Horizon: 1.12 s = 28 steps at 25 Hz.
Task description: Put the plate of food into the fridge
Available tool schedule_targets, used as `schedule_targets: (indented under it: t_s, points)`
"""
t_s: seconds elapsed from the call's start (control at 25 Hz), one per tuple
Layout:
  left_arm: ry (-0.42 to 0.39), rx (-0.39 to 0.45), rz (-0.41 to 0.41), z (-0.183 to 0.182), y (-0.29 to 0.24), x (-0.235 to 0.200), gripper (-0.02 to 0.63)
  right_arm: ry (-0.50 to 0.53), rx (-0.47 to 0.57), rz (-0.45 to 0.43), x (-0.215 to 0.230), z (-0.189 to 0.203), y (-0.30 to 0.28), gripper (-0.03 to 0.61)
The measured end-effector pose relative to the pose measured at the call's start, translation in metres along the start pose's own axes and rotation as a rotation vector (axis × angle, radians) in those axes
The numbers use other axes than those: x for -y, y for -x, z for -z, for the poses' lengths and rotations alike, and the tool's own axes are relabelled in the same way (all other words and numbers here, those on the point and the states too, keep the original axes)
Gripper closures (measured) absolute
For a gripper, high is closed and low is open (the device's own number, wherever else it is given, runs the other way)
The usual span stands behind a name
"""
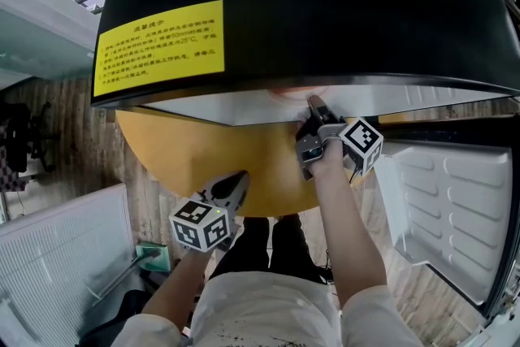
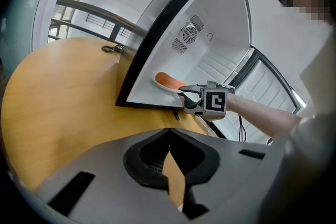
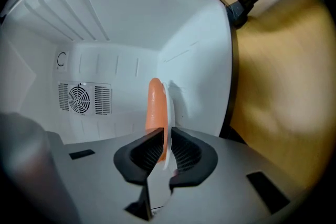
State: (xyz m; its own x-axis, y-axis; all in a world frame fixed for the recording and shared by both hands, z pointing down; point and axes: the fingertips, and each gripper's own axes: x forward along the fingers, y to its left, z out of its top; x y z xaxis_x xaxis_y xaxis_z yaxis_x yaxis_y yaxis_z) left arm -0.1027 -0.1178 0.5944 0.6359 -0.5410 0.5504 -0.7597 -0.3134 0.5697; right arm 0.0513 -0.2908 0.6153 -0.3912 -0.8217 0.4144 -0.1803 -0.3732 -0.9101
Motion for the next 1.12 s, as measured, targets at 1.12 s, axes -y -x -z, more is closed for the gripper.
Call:
schedule_targets:
  t_s: [1.12]
  points:
    - [-0.011, -0.005, 0.005, 0.006, 0.0, 0.006, 0.591, 0.111, -0.045, 0.132, 0.023, 0.003, 0.026, 0.535]
